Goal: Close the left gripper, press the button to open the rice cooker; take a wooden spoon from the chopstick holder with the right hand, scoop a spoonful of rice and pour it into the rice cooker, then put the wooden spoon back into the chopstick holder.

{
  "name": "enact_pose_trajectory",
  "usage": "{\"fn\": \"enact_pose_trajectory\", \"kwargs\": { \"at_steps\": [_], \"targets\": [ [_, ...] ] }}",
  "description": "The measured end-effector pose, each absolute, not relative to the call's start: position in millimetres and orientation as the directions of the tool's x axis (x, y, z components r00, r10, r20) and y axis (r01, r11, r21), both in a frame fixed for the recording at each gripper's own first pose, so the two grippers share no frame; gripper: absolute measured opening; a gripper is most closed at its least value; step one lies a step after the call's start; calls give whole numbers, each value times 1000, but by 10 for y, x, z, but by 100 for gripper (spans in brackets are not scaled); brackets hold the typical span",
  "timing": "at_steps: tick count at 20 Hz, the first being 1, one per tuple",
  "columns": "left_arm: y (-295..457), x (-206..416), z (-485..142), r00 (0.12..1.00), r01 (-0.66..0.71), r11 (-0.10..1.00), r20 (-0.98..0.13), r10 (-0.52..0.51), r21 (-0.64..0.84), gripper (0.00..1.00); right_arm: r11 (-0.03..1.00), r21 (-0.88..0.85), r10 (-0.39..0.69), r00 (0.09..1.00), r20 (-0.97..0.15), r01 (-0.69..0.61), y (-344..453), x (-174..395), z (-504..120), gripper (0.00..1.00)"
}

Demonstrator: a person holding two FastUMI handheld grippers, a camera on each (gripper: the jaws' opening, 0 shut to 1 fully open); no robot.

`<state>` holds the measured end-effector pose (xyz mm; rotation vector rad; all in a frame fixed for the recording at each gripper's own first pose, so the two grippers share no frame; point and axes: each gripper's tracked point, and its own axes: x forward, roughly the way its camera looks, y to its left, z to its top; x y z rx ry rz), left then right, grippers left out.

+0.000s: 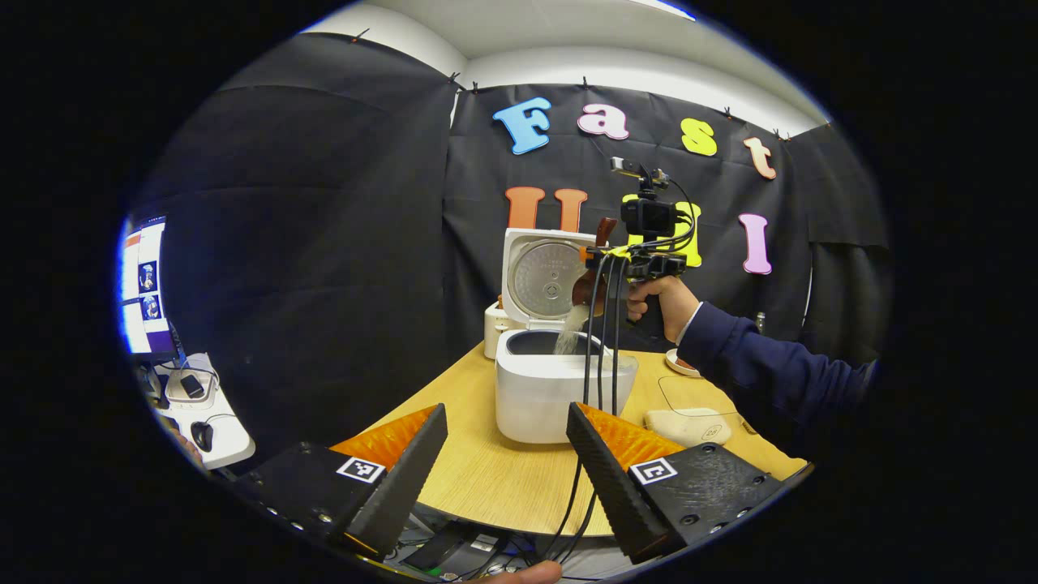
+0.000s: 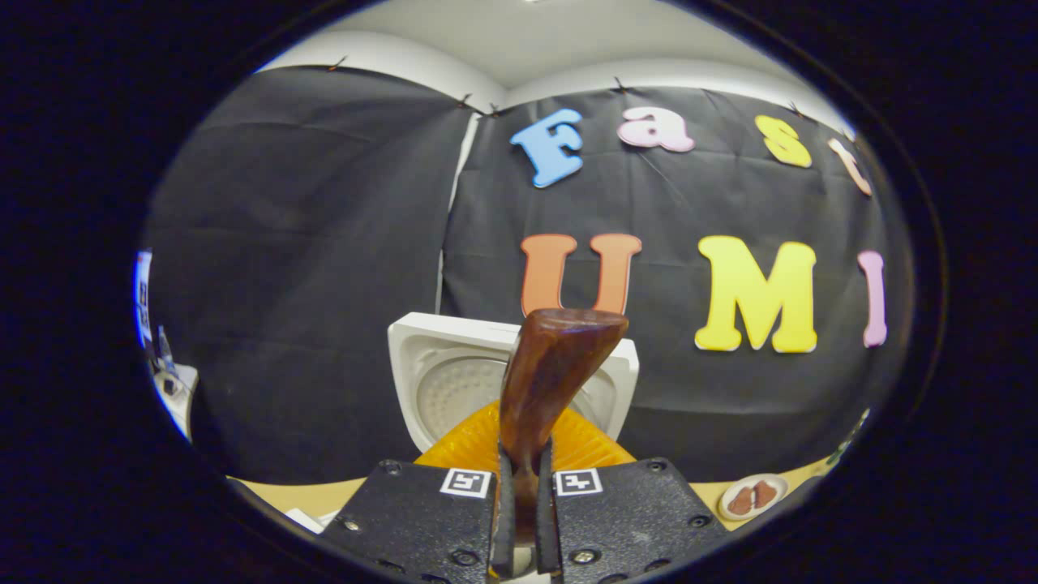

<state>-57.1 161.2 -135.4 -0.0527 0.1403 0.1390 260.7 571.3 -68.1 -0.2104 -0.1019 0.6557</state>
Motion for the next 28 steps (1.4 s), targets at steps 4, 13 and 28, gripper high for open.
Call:
{"fn": "enact_pose_trajectory", "kwargs": {
  "at_steps": [4,13,28],
  "targets": [
    [1631,-569,-1385,979,-143,989,-149,138,-25,94,688,-406,664,747,20,-601,5876,2525,-814,16],
    [1617,-531,-1324,983,-134,991,-127,129,-30,94,705,-380,651,759,9,-599,5371,2407,-732,16],
    [788,343,-1266,997,-24,997,-71,19,-67,94,819,-115,563,826,-25,-561,3250,1778,-499,19]
  ]
}}
